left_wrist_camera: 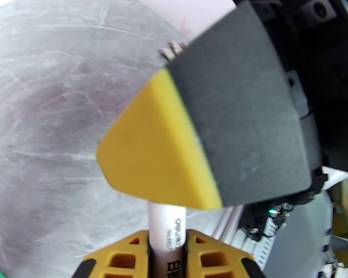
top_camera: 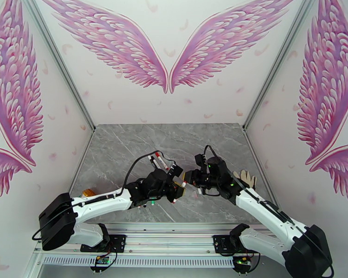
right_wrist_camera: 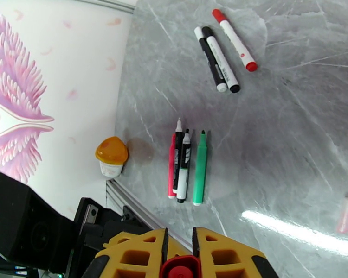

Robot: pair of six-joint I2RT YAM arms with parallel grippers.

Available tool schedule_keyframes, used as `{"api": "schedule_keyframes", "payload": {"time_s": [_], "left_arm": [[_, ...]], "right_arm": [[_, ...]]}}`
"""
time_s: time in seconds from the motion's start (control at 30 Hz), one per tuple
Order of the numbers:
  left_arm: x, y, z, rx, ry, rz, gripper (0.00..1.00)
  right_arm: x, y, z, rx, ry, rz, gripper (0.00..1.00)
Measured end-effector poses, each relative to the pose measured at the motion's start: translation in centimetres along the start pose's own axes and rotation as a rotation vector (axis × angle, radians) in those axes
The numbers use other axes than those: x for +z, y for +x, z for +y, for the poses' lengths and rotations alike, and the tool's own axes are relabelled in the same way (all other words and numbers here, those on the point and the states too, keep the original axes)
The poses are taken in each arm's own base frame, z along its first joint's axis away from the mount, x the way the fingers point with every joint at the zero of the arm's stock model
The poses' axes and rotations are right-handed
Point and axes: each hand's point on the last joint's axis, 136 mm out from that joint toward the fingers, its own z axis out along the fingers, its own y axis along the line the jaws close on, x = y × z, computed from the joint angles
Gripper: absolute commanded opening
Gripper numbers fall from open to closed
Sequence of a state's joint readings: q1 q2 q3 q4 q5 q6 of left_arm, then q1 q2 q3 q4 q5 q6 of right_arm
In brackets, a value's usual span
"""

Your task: Open the pen caps

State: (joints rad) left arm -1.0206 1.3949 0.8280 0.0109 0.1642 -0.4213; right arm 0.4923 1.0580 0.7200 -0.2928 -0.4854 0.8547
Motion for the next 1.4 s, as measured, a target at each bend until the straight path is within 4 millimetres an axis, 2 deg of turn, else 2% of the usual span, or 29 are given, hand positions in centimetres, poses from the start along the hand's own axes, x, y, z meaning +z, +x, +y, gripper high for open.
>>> {"api": "schedule_keyframes", "payload": {"time_s": [0.2,0.37,0.63,0.83,0.97,1.0,1.1,1.17,1.27,1.4], "left_arm": [[-0.1,-0.7,-0.9,-0.001,0.073,-0.025,0.05],[-0.6,-1.5,-1.8,-0.045,0.218,-0.050,0.05],[-1.3,-1.8,-2.9,-0.058,0.308,-0.048,0.01],[-1.3,-1.9,-3.0,-0.050,0.307,-0.043,0.02],[-0.8,-1.9,-2.8,-0.009,0.211,-0.045,0.02],[-0.7,-1.7,-2.9,0.002,0.186,-0.036,0.03],[-0.1,1.1,-1.5,0.029,0.052,0.044,0.03],[0.0,2.7,-0.7,0.054,-0.021,0.088,0.03],[0.1,4.3,0.2,0.084,-0.093,0.138,0.03],[0.0,4.2,0.6,0.068,-0.102,0.136,0.03]], "right_arm": [[-1.3,-0.2,0.4,0.009,-0.005,-0.031,0.08],[-2.2,-0.5,1.4,-0.017,-0.082,-0.015,0.08],[-3.2,-0.3,2.5,-0.080,-0.171,-0.007,0.07],[-3.4,-0.3,2.7,-0.105,-0.184,-0.002,0.06],[-3.7,-0.5,1.9,-0.074,-0.113,-0.009,0.03],[-3.9,-1.0,1.7,-0.068,-0.083,-0.030,0.03],[-5.3,-4.0,1.1,-0.046,0.011,-0.152,0.02],[-5.9,-4.9,0.9,-0.040,0.045,-0.195,0.02],[-6.0,-5.2,0.1,-0.023,0.091,-0.214,0.03],[-6.1,-5.1,-0.6,-0.030,0.124,-0.214,0.05]]}}
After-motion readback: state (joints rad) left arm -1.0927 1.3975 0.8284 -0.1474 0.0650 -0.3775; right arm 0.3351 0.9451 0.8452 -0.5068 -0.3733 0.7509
